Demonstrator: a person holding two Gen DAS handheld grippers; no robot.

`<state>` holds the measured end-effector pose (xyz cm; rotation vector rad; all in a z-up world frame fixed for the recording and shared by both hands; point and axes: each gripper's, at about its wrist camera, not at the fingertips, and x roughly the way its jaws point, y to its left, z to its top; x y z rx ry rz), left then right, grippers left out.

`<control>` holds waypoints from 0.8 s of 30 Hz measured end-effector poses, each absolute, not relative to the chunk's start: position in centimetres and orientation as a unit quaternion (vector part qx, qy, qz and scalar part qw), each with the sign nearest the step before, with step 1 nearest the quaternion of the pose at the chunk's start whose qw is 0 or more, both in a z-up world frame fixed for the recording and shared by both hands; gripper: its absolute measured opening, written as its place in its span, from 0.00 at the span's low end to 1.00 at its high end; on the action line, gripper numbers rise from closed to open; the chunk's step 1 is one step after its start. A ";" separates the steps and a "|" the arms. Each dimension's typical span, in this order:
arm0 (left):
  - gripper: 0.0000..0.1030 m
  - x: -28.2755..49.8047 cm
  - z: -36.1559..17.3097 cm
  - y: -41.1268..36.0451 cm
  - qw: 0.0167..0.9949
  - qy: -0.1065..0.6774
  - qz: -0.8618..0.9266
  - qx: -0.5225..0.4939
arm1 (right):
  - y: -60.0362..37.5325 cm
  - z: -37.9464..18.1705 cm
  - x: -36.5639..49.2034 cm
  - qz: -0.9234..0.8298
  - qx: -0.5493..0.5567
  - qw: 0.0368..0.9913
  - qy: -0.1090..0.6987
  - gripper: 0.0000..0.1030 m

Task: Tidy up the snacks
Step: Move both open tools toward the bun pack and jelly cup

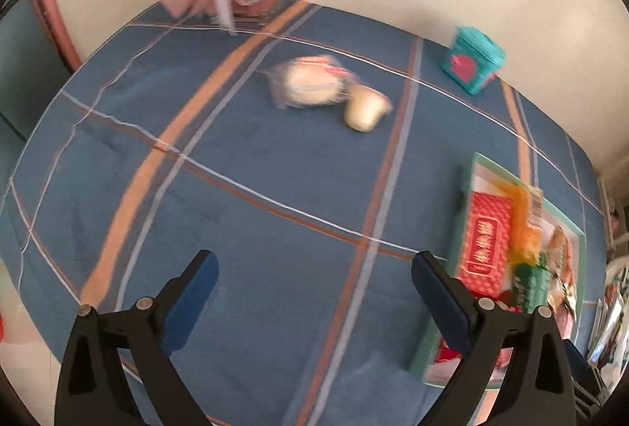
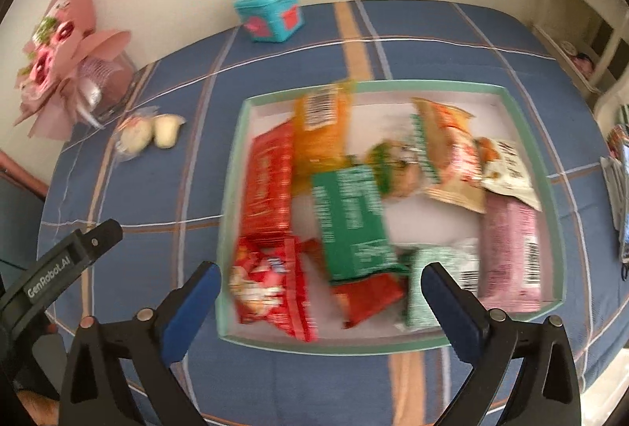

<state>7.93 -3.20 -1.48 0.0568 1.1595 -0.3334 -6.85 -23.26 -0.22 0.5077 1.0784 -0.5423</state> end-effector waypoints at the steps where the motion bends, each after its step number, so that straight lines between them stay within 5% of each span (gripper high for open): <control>1: 0.96 8.4 -1.5 -2.4 0.824 0.547 -0.150 0.022 | -22.9 -0.2 -6.6 -0.249 0.235 0.794 0.502 1.00; 24: 0.96 12.7 -1.6 5.2 0.830 0.546 -0.111 -0.016 | -15.8 -1.3 -0.7 -0.194 0.203 0.810 0.515 1.00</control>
